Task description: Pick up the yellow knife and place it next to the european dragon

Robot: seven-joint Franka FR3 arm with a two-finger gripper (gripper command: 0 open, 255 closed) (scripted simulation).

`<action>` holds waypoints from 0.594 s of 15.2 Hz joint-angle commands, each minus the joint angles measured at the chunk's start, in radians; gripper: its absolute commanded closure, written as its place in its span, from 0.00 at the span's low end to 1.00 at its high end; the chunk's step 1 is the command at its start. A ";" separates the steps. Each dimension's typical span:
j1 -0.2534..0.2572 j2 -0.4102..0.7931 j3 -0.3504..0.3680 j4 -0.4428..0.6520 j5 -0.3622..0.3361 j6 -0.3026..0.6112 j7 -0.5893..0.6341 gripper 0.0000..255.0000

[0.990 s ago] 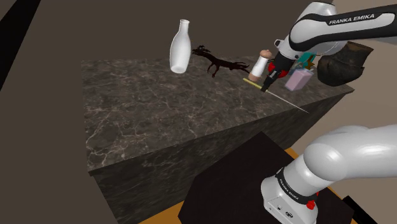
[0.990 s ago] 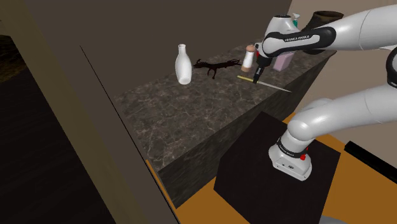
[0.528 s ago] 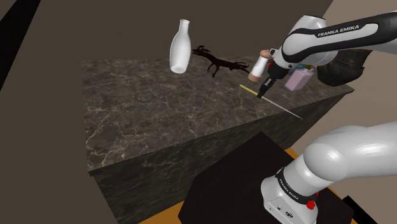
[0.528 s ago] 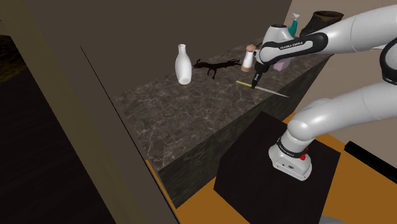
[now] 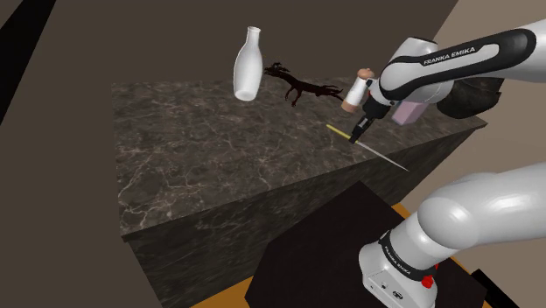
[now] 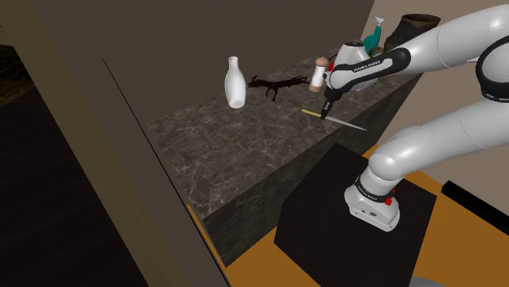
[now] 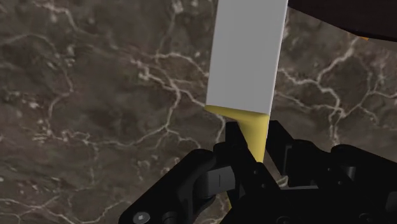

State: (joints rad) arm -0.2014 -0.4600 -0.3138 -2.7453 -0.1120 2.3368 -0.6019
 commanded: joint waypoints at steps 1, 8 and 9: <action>0.001 0.004 0.000 -0.001 0.001 0.006 0.001 1.00; 0.001 0.004 0.000 -0.001 0.001 0.006 0.001 0.00; 0.001 0.004 0.000 -0.001 0.001 0.006 0.001 0.00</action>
State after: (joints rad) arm -0.2001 -0.4560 -0.3137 -2.7462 -0.1109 2.3423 -0.6012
